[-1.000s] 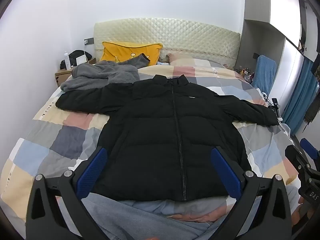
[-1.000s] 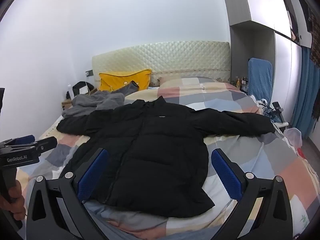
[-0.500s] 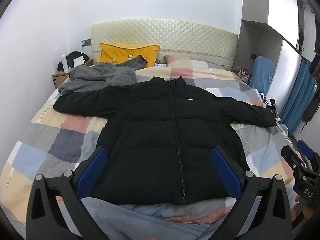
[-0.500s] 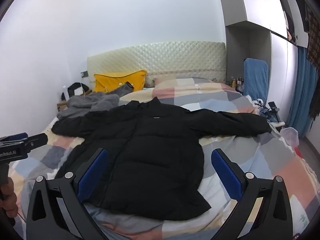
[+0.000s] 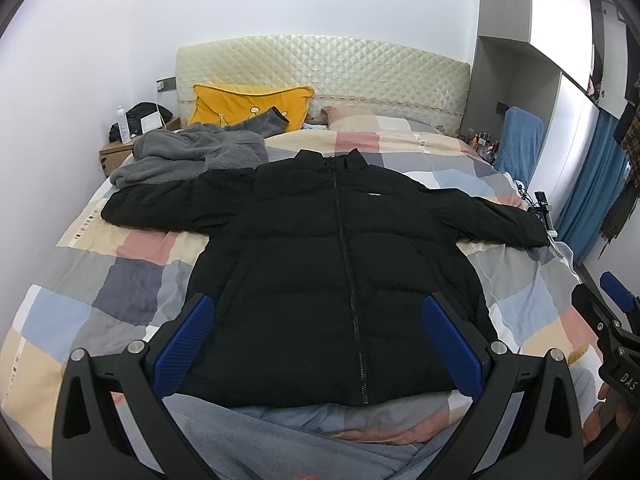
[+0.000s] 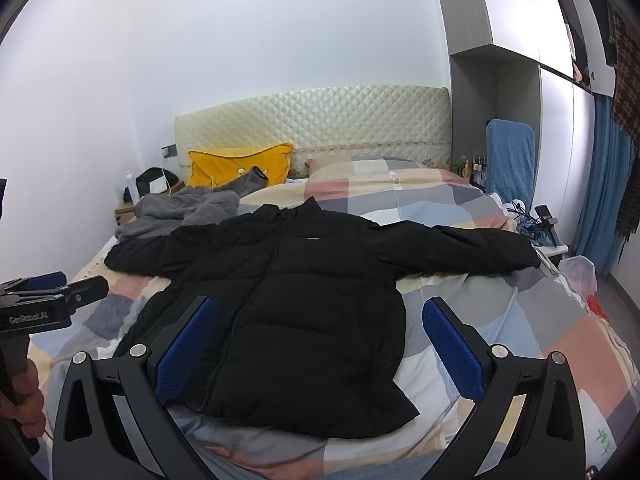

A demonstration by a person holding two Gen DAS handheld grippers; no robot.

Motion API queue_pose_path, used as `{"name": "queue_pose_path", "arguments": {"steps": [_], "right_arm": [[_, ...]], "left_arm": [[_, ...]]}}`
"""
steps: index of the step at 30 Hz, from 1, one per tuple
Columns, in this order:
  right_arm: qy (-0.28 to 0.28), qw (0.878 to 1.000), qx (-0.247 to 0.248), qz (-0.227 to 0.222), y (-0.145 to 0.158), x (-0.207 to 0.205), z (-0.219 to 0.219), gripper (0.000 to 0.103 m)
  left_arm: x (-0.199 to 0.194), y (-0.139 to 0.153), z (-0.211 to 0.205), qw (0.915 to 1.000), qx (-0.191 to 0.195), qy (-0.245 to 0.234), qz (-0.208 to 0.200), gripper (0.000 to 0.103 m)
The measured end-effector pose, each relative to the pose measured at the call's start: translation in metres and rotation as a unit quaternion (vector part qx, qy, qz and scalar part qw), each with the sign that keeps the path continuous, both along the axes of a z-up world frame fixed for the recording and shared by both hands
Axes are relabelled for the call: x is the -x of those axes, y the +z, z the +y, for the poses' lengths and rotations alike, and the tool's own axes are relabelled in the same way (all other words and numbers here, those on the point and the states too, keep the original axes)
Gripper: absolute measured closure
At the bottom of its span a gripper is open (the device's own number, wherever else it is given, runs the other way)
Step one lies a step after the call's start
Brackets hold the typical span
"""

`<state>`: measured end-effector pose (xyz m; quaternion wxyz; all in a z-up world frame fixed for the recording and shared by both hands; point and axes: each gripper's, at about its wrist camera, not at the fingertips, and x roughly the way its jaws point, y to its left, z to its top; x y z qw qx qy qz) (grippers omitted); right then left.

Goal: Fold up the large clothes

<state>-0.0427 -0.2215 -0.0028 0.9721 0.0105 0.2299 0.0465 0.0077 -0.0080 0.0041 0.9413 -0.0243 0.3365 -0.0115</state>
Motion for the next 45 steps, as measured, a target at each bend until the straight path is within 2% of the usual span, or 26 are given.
{"name": "queue_pose_path", "arguments": {"steps": [30,45], "right_arm": [[0.006,1.000,-0.005,-0.005,0.0018,0.0066,-0.0053,0.000],[0.007,1.000,0.000,0.007,-0.0007,0.0042,-0.0005,0.000]], "left_arm": [[0.0045,0.0001,-0.0072,1.0000,-0.001,-0.004,0.003,0.000],[0.0048,-0.0007,-0.0019,1.0000,0.001,0.003,0.004,0.000]]}}
